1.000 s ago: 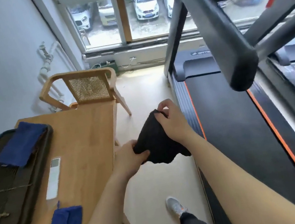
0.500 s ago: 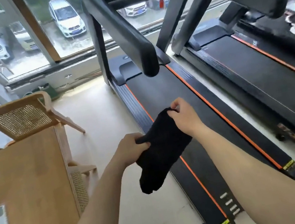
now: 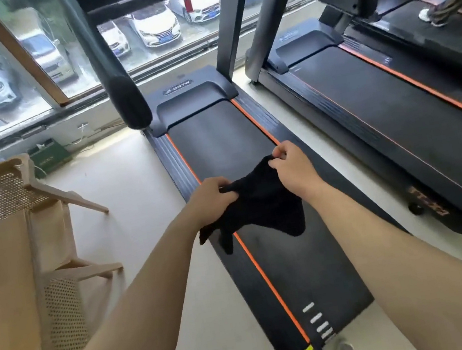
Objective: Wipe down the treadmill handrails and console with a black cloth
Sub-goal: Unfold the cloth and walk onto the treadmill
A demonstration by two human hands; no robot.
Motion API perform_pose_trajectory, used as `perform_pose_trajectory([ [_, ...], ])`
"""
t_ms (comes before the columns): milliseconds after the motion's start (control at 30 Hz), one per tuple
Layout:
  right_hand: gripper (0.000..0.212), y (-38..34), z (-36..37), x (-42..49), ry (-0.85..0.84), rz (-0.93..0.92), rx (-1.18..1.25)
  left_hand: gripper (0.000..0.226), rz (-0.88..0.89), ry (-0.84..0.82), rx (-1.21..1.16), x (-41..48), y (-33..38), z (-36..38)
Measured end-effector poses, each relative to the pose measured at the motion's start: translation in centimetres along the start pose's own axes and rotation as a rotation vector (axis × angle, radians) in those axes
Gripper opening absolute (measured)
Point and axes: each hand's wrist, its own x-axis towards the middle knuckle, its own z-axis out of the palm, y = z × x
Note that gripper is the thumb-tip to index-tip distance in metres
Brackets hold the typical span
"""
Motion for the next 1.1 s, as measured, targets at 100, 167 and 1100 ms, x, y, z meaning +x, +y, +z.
perform_pose_trajectory([
  [100, 0.010, 2.1, -4.6, 2.1, -0.039, -0.028, 0.042, 0.012, -0.053, 0.033, 0.056, 1.9, 4.3, 3.3],
  [167, 0.010, 2.7, -7.3, 3.1, -0.090, -0.045, 0.052, 0.006, -0.090, 0.101, 0.083, 2.6, 6.9, 5.0],
  [1100, 0.007, -5.8, -10.2, 24.2, -0.298, -0.178, 0.023, 0.018, -0.349, 0.452, -0.173, 19.8, 13.7, 0.4],
])
